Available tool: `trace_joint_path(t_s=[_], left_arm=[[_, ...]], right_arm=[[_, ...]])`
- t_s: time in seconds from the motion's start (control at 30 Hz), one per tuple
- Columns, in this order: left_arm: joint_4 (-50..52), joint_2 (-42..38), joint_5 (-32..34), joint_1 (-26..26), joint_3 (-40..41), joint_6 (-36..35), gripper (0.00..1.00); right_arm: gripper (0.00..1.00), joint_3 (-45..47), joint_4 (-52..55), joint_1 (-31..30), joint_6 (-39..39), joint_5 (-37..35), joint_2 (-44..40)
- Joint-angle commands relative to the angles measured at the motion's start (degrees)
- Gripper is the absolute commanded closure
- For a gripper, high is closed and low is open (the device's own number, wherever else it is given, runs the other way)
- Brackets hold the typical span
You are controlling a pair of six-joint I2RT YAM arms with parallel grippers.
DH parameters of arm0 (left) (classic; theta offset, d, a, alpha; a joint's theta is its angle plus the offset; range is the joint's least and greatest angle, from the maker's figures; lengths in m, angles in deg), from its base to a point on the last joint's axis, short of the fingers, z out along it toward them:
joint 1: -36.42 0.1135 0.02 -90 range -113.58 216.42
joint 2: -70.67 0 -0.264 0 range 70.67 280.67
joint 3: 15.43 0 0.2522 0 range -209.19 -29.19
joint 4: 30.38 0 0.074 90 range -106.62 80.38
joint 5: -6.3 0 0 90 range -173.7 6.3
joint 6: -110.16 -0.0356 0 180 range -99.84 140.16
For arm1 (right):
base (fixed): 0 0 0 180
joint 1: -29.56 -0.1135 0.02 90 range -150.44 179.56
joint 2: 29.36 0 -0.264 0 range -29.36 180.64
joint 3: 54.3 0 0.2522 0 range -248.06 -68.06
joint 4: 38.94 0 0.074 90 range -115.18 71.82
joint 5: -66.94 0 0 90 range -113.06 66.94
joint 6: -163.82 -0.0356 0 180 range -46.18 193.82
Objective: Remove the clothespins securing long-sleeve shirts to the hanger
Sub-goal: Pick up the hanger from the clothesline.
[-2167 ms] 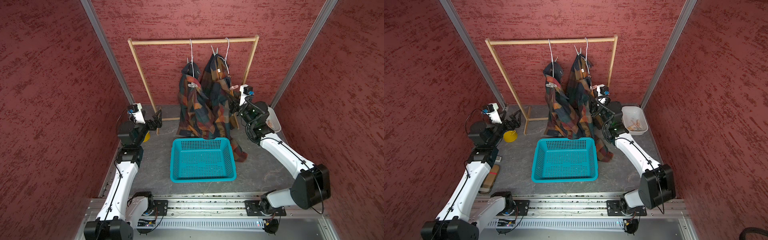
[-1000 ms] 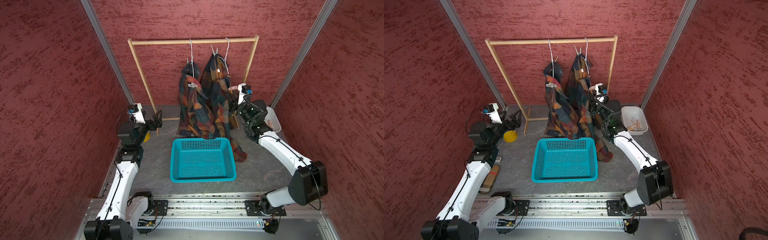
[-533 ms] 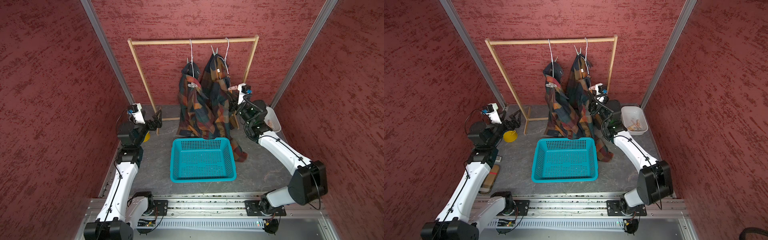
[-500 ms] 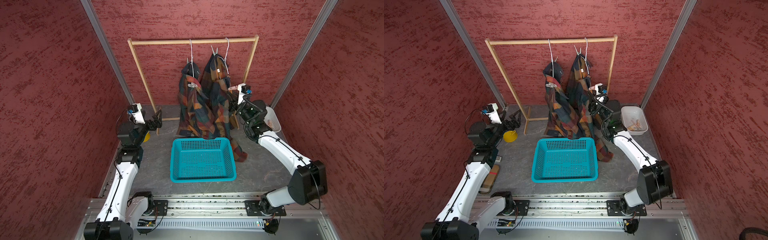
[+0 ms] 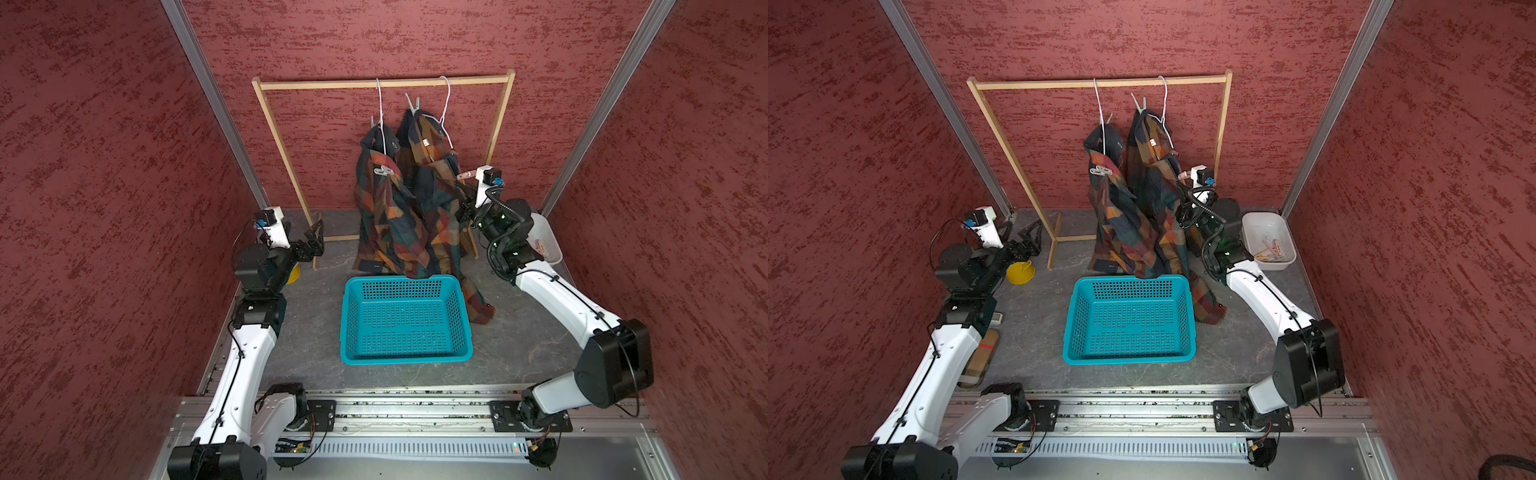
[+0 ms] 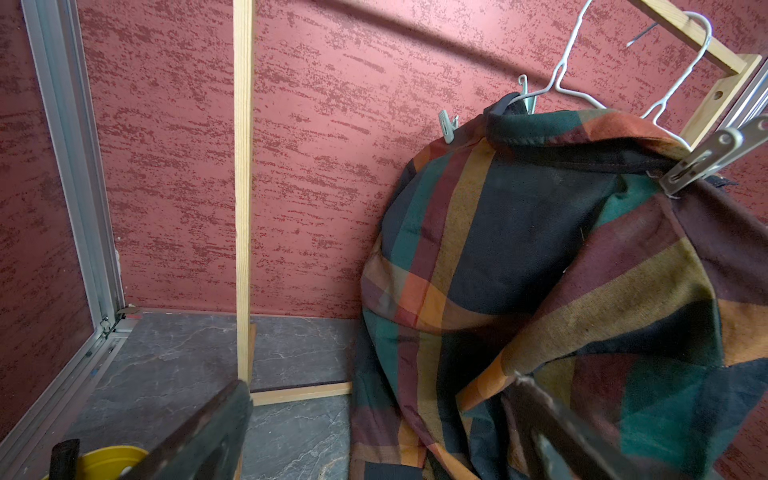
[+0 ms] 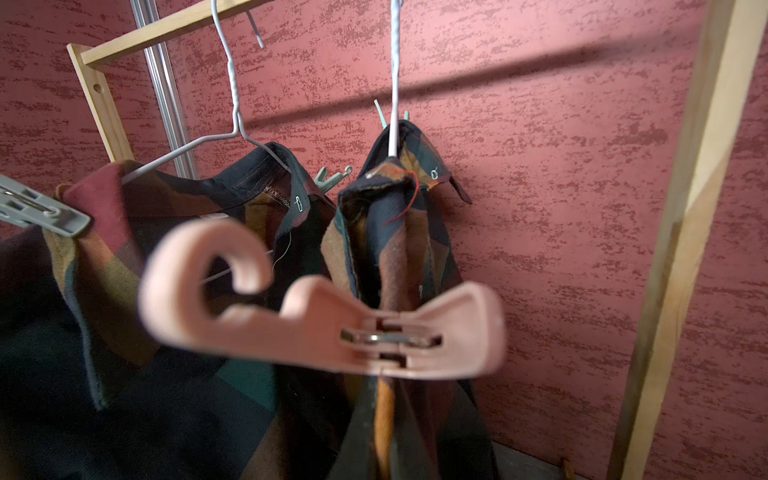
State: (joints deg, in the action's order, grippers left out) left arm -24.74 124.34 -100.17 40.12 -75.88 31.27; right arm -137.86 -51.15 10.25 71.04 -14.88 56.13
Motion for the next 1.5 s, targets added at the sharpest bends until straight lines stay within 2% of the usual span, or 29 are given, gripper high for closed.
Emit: trace_joint_path(t_s=[0.0,0.43,0.9,1.2,1.47], left_arm=[[-1.30,-0.73,-0.65,0.37,0.64,0.10,0.00],[-2.03,-0.51,-2.82,0.27,-0.43,0.47,0.00],[-2.33,0.10,-6.52,-1.17,-3.34,0.22,0.01],[-3.05,1.56,-11.39,-4.87,-6.30,-0.68,0.01],[-0.56,2.74,-17.43,-10.36,-10.25,-3.27,0.00]], right_arm=[[1.00,-0.95,-2.61,-0.29,-0.50,-0.38,-1.07],[1.00,-0.03,-6.45,-0.25,-1.13,-0.96,-7.14],[1.00,5.41,-2.99,-0.22,1.16,-5.00,-15.65],[1.00,13.11,0.49,0.11,1.22,-11.67,-24.66],[1.00,11.61,5.23,1.50,2.44,-8.05,-27.63]])
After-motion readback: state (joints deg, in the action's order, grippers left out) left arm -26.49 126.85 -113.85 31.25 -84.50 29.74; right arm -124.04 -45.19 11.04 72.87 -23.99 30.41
